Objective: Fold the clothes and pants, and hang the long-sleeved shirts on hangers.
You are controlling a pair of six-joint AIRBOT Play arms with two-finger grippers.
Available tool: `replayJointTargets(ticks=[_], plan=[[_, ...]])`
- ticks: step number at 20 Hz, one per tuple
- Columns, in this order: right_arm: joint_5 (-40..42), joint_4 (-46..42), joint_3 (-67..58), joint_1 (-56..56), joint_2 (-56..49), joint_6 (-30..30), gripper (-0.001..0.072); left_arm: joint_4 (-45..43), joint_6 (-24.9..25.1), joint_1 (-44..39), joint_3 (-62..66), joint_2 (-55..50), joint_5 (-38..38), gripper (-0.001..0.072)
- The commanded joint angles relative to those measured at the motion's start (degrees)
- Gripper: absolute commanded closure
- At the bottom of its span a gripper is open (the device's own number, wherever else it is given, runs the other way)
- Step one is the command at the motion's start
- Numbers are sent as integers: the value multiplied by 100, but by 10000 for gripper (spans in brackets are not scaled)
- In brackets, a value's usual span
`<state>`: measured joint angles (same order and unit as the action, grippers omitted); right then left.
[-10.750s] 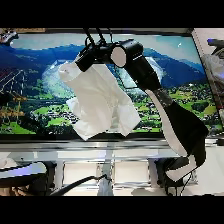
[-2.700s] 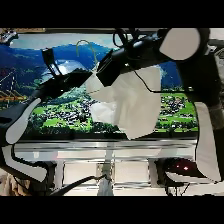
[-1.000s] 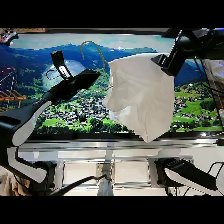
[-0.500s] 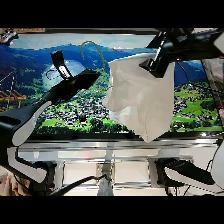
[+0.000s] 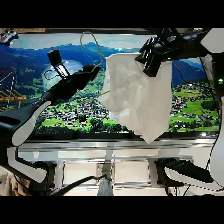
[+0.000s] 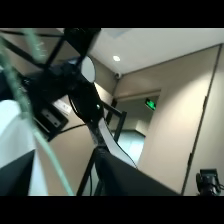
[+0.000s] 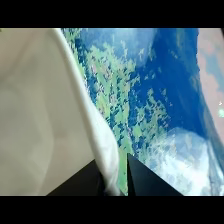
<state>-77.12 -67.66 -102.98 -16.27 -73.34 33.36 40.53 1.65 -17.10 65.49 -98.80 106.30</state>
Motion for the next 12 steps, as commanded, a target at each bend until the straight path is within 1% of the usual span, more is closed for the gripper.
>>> replayJointTargets(ticks=[1,2,6,9,10,11,12], plan=[[61,26,-7,-4,107,-9,691,791,-13,22,-2,-7,-109,61],[11,31,-7,-4,122,-7,691,1198,-11,52,-2,-7,-114,47],[-157,35,-7,-4,199,24,691,2767,-9,273,-2,-7,-505,47],[-160,39,-7,-4,304,61,691,3797,98,487,52,9,-1349,56],[-160,48,-7,-4,341,63,691,3934,129,595,111,31,-1705,106],[-162,79,-7,-4,378,63,691,3965,326,745,199,79,-2072,179],[-166,125,-7,-4,409,63,691,3967,450,898,289,138,-2411,273]])
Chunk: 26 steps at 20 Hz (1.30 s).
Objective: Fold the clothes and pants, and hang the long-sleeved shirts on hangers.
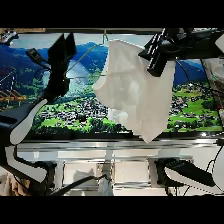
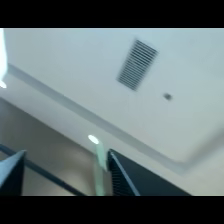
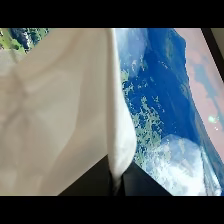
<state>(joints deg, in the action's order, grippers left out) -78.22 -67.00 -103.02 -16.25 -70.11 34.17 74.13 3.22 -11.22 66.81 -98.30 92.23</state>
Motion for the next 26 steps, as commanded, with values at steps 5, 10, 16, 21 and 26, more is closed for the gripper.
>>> replayJointTargets(ticks=[5,10,16,21,26], plan=[[-83,127,-2,-7,125,413,691,-57,623,1311,588,857,-2380,588],[251,125,-2,-7,125,1193,690,-4406,-393,1856,654,2918,-5554,669],[466,157,-2,-31,131,2398,690,-10937,-5888,715,645,4500,-6369,691],[310,227,-2,-83,131,2522,690,-16135,-11569,-817,634,4614,-3654,497],[310,275,-2,-83,129,2520,690,-15774,-11855,-1716,634,4332,-3628,268]])
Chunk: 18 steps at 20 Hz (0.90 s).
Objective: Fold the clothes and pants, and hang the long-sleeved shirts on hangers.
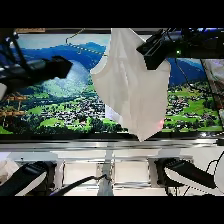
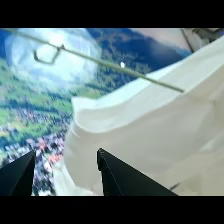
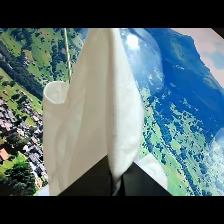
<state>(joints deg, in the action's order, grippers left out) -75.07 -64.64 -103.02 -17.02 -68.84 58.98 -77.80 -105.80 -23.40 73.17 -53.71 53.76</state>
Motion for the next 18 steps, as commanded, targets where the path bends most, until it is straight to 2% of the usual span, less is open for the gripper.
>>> replayJointTargets(ticks=[1,6,7,8,9,11,13,18], plan=[[11,33,0,-7,2,37,690,-505,-951,-581,-2,-245,146,268],[68,168,-2,-7,4,39,690,-450,-951,-597,-2,-1095,-286,248],[66,197,-2,-7,4,37,690,-439,-953,-531,-2,-1228,-479,126],[48,201,-2,-7,4,39,690,-282,-946,-428,-2,-1320,-765,40],[-2,199,-2,-7,2,37,690,85,-800,-295,0,-1357,-1095,39],[-42,199,-2,-7,2,37,690,1060,-79,-81,0,-1388,-1652,39],[-26,190,-2,-7,2,26,690,1587,562,-11,0,-1438,-1801,47],[81,142,-2,-4,2,-11,690,1589,741,-17,-2,-1652,-1335,54]])
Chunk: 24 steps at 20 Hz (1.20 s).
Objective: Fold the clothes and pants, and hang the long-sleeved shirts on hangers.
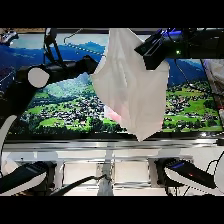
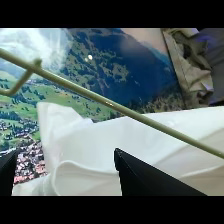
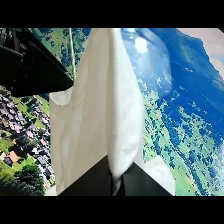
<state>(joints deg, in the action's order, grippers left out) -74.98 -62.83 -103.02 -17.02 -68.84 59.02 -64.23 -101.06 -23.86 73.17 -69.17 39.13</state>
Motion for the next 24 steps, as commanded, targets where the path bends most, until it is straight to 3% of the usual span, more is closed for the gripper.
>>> replayJointTargets(ticks=[1,3,7,9,24], plan=[[109,-42,-2,-4,2,-15,690,236,435,26,-2,-125,179,53],[170,-42,-2,-4,2,-17,690,236,682,28,0,-160,203,53],[170,-42,-2,-4,2,-17,690,236,680,33,0,-225,208,54],[166,-98,-2,-4,0,-17,690,238,680,42,0,-190,203,159],[107,-203,-2,-4,-2,-15,690,236,813,190,2,199,409,159]])
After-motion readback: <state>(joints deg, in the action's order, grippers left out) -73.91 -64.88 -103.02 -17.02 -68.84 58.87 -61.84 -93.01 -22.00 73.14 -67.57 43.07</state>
